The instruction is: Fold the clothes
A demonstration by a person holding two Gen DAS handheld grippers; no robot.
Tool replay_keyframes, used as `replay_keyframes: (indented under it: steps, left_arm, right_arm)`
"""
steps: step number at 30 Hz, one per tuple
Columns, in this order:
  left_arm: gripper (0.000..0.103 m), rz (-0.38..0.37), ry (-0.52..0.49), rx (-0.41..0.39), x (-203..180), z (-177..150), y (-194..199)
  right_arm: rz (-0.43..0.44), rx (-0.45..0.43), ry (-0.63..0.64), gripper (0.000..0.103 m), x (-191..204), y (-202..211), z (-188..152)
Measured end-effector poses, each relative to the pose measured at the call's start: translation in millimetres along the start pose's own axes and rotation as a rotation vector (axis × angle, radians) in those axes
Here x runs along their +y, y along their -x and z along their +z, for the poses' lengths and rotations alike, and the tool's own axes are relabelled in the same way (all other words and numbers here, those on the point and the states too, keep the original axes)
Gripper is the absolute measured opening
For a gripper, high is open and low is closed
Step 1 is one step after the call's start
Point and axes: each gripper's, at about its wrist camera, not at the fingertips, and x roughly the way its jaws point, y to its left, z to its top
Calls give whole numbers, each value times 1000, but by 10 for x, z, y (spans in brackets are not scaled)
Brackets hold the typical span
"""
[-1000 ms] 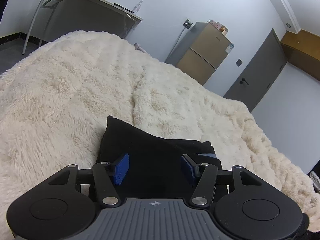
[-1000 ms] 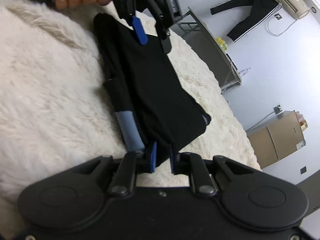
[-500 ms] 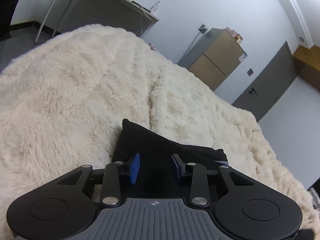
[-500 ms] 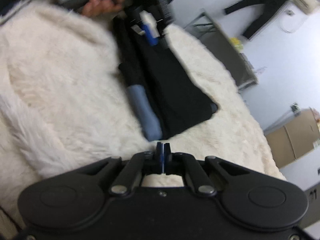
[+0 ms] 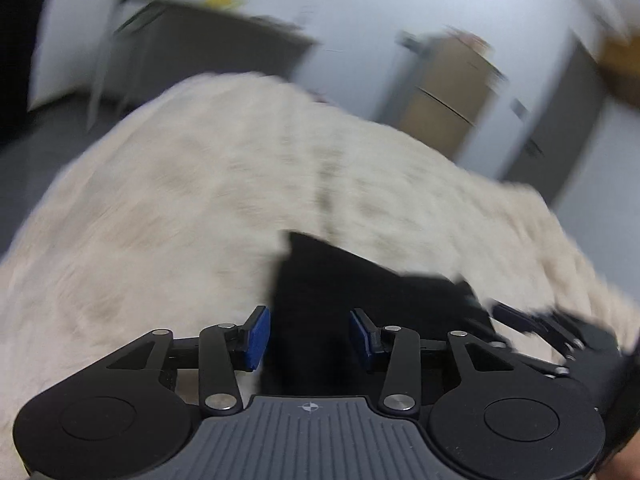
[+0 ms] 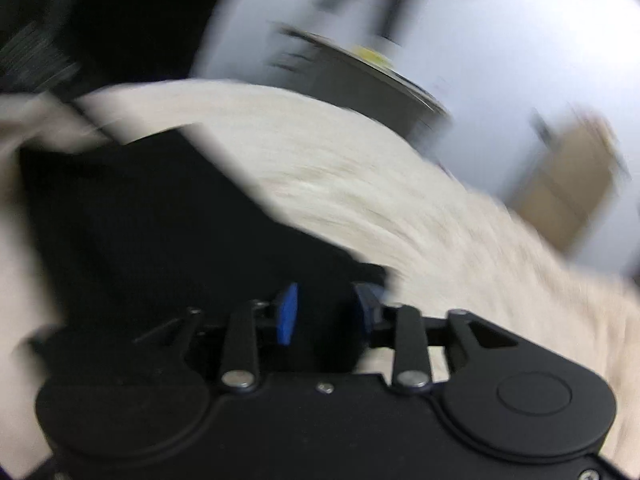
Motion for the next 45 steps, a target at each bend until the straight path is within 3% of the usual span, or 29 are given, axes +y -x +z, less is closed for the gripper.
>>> replay_keyframes:
  steps: [3, 4, 6, 10, 13, 14, 15, 16, 19, 23, 25, 26, 27, 29, 30, 31, 32, 33, 35, 36, 40, 42, 45]
  left_arm:
    - [39, -23, 67, -32, 71, 33, 95]
    - [42, -30, 82, -41, 86, 41, 127]
    - [44, -43, 111, -59, 115, 55, 190]
    - [44, -70, 171, -94, 173, 85, 315]
    - [44, -90, 216, -121, 217, 106, 410]
    - [44, -92, 226, -124, 228, 110, 428]
    - [44, -88, 228, -122, 235, 110, 432]
    - [45, -85, 231, -119, 243, 110, 437]
    - [45, -86, 248, -125, 283, 110, 456]
    - [45, -107, 267, -139, 308, 113, 467]
    - [46, -107, 246, -125, 266, 110, 451]
    - [47, -103, 225, -116, 230, 109, 444]
    - [54, -92, 200, -109, 182, 107, 449]
    - [71, -61, 145, -105, 69, 103, 475]
    - [79, -49, 112, -115, 6, 101, 496]
    - [82, -43, 77, -128, -62, 96, 522]
    - [82, -43, 41, -138, -132, 91, 548]
    - [86, -50, 6, -144, -206, 80, 573]
    - [95, -55, -57, -153, -351, 33, 634]
    - [103, -58, -81, -154, -420, 3, 672]
    - [103, -60, -125, -167, -683, -92, 889]
    - [103, -69, -125, -207, -794, -144, 1058]
    - [103, -60, -108, -218, -952, -215, 1280]
  right_arm:
    - [95, 7, -222, 44, -301, 50, 7]
    - [225, 69, -368, 44, -492, -8, -82]
    - [346, 124, -494, 44, -624, -105, -228]
    - [515, 141, -663, 46, -762, -272, -413]
    - [596, 163, -691, 54, -723, -405, -431]
    - [603, 166, -692, 52, -728, -413, -391]
    - [609, 170, -693, 31, -733, -419, -351]
    - [625, 157, -711, 19, -792, -383, -272]
    - [657, 48, -694, 16, -998, -121, 4]
    - [542, -6, -719, 16, -1257, 96, 76]
    - [350, 48, -603, 22, -1288, 67, -24]
    - [265, 97, -525, 35, -1263, 23, -68]
    - [171, 190, -434, 41, -1203, -39, -122]
    - [99, 155, -366, 43, -1089, 110, -100]
    - [30, 76, -296, 58, -962, 302, -31]
    - [-3, 25, -254, 71, -848, 404, 23]
    - [-34, -27, -211, 90, -731, 508, 78]
    - [-30, -123, -156, 95, -535, 684, 149]
    - [17, -147, -90, 96, -350, 737, 251]
    - [22, -117, -31, 95, -149, 676, 269]
    - [92, 38, 79, 91, 472, 388, 137]
    - [126, 98, 133, 84, 736, 349, -20]
    - [200, 101, 162, 80, 832, 518, -57]
